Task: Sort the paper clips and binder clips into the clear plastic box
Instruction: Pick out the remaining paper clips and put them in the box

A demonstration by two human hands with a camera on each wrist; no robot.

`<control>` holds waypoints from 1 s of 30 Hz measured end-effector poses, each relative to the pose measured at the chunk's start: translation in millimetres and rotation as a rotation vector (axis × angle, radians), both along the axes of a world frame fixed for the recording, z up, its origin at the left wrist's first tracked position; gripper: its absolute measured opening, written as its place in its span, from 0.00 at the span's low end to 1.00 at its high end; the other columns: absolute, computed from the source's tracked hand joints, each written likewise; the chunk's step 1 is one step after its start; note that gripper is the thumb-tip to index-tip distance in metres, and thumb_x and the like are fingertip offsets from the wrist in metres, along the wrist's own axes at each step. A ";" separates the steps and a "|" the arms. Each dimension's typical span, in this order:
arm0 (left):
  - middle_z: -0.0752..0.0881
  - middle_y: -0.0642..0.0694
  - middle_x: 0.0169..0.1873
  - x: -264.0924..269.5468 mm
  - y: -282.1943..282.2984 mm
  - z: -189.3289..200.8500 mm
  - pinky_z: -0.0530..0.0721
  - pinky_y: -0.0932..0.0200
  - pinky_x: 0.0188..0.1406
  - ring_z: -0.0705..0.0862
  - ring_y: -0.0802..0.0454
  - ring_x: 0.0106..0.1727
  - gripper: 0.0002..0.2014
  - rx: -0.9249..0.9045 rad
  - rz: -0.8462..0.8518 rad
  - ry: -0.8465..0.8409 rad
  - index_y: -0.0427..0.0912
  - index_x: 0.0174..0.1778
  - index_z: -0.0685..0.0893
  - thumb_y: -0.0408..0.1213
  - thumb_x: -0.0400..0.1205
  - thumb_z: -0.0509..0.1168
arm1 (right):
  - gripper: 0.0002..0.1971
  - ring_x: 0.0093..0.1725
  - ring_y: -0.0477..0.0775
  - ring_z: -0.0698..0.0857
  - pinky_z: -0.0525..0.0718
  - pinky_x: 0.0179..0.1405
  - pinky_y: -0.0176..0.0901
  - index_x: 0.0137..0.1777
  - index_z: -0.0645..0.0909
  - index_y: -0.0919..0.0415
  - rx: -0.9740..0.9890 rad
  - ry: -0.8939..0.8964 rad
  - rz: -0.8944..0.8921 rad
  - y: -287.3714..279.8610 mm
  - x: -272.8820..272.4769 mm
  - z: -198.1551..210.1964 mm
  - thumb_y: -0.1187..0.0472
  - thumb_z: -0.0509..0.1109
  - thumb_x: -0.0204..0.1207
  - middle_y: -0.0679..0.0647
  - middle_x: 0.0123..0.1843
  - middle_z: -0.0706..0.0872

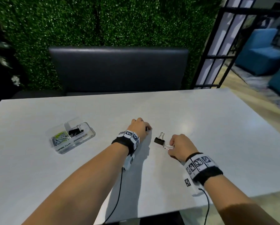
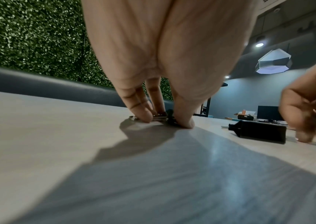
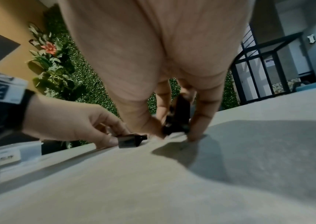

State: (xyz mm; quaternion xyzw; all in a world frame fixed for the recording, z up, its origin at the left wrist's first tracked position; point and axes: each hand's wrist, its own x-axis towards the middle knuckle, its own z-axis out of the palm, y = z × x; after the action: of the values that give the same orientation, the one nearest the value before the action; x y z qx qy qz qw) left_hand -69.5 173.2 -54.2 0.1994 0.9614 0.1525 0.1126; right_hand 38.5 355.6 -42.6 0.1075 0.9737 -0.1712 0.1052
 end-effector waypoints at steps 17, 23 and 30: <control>0.85 0.42 0.60 40.6 -52.6 26.3 0.82 0.53 0.63 0.85 0.43 0.60 0.13 0.148 0.065 0.006 0.49 0.61 0.89 0.42 0.81 0.69 | 0.18 0.34 0.54 0.83 0.78 0.33 0.42 0.47 0.79 0.60 0.118 -0.117 -0.088 -54.5 -45.3 22.7 0.44 0.71 0.71 0.51 0.38 0.85; 0.86 0.52 0.47 37.7 -136.5 67.8 0.85 0.55 0.55 0.85 0.54 0.46 0.12 0.285 0.222 0.099 0.52 0.58 0.90 0.50 0.81 0.71 | 0.15 0.33 0.55 0.88 0.81 0.31 0.40 0.32 0.81 0.61 -0.048 -0.110 -0.032 -85.1 -48.8 32.5 0.49 0.73 0.67 0.53 0.30 0.86; 0.91 0.48 0.53 4.2 -246.1 80.0 0.85 0.56 0.54 0.87 0.49 0.54 0.14 0.304 0.551 0.137 0.48 0.58 0.91 0.49 0.81 0.71 | 0.19 0.39 0.52 0.89 0.89 0.43 0.49 0.42 0.85 0.55 -0.414 0.061 0.161 -191.4 -88.1 53.5 0.39 0.79 0.66 0.52 0.41 0.90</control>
State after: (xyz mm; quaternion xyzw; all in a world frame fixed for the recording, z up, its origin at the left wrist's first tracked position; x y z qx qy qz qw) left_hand -65.3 -72.9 25.8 -0.0442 0.9508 0.3051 -0.0290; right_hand -49.6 164.3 10.9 0.0003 0.9259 -0.3618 0.1088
